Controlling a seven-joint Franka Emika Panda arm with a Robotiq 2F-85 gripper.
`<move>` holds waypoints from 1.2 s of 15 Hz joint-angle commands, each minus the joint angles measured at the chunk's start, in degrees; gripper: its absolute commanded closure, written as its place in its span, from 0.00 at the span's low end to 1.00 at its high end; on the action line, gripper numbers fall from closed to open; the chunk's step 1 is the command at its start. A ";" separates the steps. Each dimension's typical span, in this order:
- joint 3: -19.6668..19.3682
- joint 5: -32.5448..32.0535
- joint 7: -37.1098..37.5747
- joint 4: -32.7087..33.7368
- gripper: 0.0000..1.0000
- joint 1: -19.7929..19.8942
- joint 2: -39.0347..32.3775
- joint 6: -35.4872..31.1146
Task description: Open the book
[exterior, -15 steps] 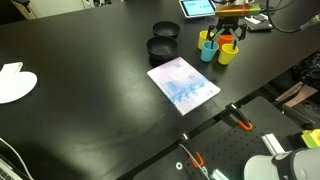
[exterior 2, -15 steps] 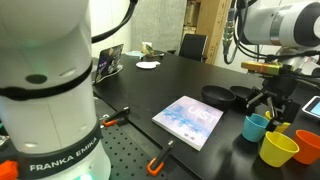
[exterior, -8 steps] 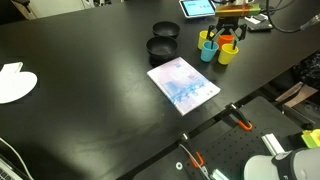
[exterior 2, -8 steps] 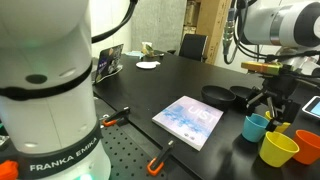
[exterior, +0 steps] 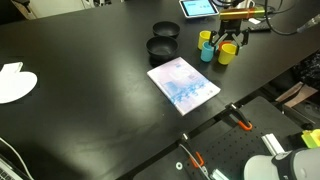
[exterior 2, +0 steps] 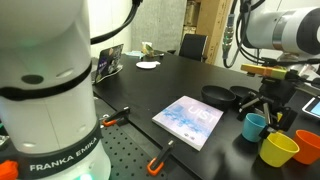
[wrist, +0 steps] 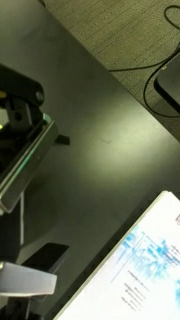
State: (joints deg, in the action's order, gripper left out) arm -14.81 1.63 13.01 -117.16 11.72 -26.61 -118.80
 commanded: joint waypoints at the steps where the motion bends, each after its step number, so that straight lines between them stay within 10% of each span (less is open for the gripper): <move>1: 1.87 2.15 -11.62 4.21 0.00 5.07 -4.09 7.43; 11: 6.48 13.07 -39.56 -5.57 0.00 13.61 0.44 12.87; 18: 9.98 30.91 -56.13 -10.70 0.00 15.17 -0.77 1.41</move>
State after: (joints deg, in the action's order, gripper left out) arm -6.56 26.70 -35.78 -125.58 24.97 -28.24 -112.62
